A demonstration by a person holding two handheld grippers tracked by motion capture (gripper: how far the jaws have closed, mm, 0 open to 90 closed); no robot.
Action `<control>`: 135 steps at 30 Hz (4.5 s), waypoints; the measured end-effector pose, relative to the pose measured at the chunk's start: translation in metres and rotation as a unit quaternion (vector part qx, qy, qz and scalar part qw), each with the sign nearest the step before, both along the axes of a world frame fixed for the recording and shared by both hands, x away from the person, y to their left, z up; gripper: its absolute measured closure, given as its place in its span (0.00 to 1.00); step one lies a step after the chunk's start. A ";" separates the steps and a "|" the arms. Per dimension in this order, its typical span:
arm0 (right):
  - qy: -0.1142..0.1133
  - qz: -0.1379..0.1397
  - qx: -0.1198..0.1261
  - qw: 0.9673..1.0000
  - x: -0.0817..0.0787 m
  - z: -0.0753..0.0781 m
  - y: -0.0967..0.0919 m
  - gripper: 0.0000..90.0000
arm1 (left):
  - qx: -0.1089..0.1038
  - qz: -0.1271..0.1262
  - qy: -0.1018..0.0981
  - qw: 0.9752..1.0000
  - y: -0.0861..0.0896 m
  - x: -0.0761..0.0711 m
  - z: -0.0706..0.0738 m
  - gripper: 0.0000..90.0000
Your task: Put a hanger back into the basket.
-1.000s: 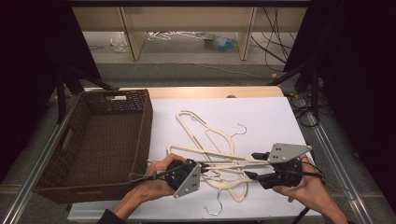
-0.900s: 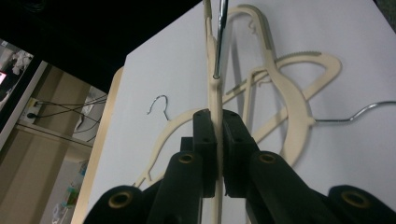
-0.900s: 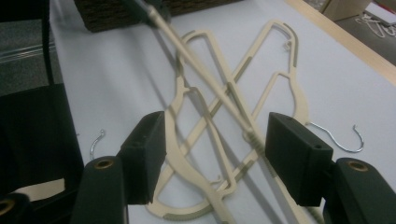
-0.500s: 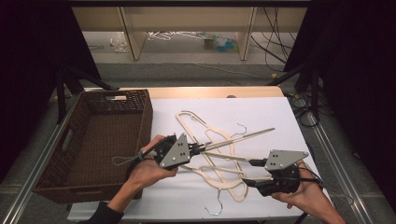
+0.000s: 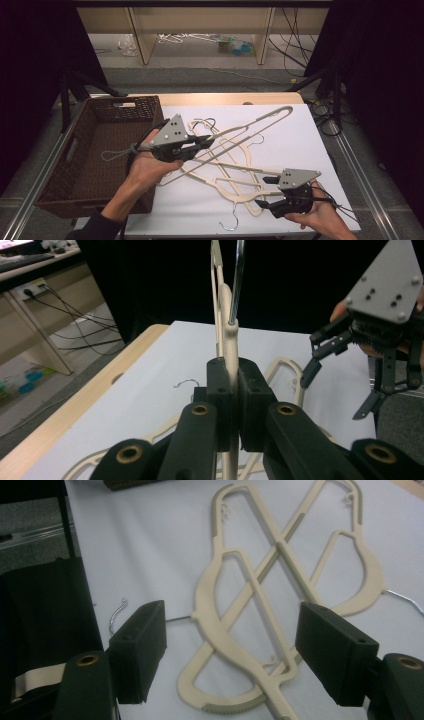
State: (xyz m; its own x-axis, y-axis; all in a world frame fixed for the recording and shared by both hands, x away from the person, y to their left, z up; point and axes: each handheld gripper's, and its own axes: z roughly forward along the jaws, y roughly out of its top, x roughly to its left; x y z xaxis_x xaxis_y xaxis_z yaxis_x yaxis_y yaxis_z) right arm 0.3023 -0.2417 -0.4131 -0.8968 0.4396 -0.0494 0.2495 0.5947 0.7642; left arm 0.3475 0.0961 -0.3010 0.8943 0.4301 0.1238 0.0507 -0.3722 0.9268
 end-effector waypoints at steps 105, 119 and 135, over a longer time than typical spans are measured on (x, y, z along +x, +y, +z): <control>0.020 -0.015 -0.012 1.000 0.002 -0.015 -0.004 0.23 | 0.069 0.409 0.179 0.892 0.284 0.045 -0.097 0.65; 0.005 -0.037 -0.001 0.999 0.005 -0.015 -0.009 0.24 | -0.024 0.372 0.089 0.924 0.235 0.018 -0.074 0.36; -0.005 -0.071 0.008 0.997 0.015 -0.026 -0.029 0.26 | -0.068 0.215 0.058 0.973 0.124 -0.028 -0.061 0.22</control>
State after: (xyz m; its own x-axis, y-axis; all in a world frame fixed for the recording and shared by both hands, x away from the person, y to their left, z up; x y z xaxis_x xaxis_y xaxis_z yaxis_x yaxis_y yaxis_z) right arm 0.3173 -0.2703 -0.4387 -0.8254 0.5622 -0.0512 0.3214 0.5426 0.7760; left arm 0.3193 0.2199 -0.3618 0.6327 0.7726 -0.0517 0.2813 -0.1672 0.9450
